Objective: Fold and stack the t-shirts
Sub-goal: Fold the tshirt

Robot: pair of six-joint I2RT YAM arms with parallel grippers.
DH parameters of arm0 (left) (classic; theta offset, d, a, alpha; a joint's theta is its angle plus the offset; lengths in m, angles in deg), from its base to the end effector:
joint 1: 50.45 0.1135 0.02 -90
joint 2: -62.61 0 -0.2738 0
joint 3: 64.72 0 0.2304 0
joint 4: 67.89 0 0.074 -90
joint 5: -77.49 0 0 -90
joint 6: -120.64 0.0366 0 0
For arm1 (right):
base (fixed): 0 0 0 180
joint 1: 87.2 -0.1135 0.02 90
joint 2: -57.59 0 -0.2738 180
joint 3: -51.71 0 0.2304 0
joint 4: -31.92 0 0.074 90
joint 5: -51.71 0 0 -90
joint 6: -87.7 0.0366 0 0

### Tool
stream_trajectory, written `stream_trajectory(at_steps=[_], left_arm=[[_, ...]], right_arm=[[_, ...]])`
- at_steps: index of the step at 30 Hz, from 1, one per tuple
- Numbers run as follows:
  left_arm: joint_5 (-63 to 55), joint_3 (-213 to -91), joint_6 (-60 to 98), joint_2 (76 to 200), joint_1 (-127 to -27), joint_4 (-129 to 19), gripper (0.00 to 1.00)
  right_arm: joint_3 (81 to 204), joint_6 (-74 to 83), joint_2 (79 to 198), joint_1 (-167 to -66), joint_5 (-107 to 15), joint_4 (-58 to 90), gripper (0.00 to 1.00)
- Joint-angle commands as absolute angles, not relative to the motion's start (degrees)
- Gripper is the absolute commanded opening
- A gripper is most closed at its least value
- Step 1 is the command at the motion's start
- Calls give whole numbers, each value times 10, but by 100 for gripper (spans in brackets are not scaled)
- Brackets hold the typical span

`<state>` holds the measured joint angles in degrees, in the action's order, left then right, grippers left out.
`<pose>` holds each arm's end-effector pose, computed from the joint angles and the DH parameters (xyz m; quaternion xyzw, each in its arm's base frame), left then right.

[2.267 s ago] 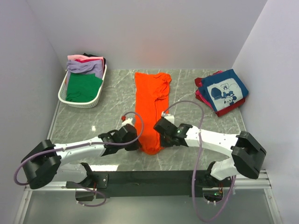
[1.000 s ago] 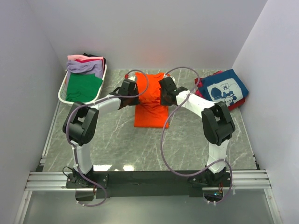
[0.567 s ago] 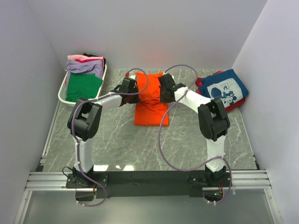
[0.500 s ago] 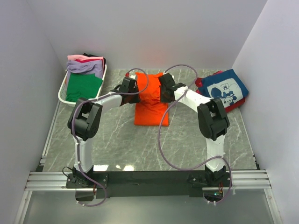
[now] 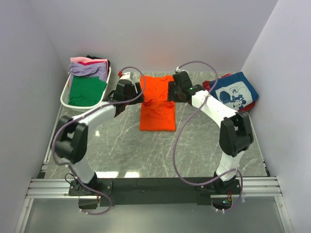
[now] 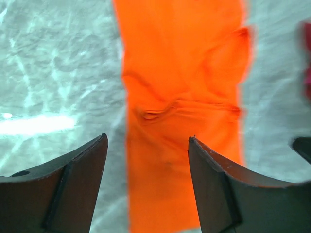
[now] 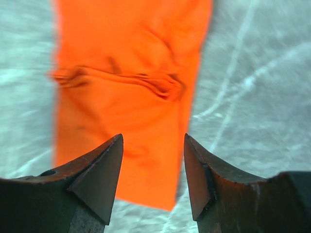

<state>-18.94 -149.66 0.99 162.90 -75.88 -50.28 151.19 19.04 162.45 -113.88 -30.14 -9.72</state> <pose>0.3483 -0.1611 0.2619 -0.0591 0.8757 -0.1767 0.4455 0.3551 0.1726 0.2759 -0.0172 0.9283 0.0883 0.3607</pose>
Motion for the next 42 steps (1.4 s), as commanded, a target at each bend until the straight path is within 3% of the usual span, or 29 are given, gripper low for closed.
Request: stream_trajectory(at_steps=[1, 9, 20, 26, 32, 42], left_arm=[[-175, -1413, -34, 1558, -778, -609, 73], [-141, -1321, -62, 1542, -869, -723, 74], [-100, -1283, -70, 1661, -918, -832, 73], [-106, -1295, -65, 1689, -933, -797, 73], [-101, -1247, -85, 1677, -954, -790, 73], [-122, -1195, -108, 1677, -1004, -782, 73]], right_arm=[[1507, 184, 1588, -1137, -373, -51, 60], [1571, 184, 1669, -1138, -485, -38, 56], [1658, 183, 1781, -1139, -558, -63, 55], [1717, 174, 1851, -1146, -524, -94, 55], [1746, 167, 1886, -1152, -404, -128, 54], [1799, 173, 1893, -1151, -397, -116, 55]])
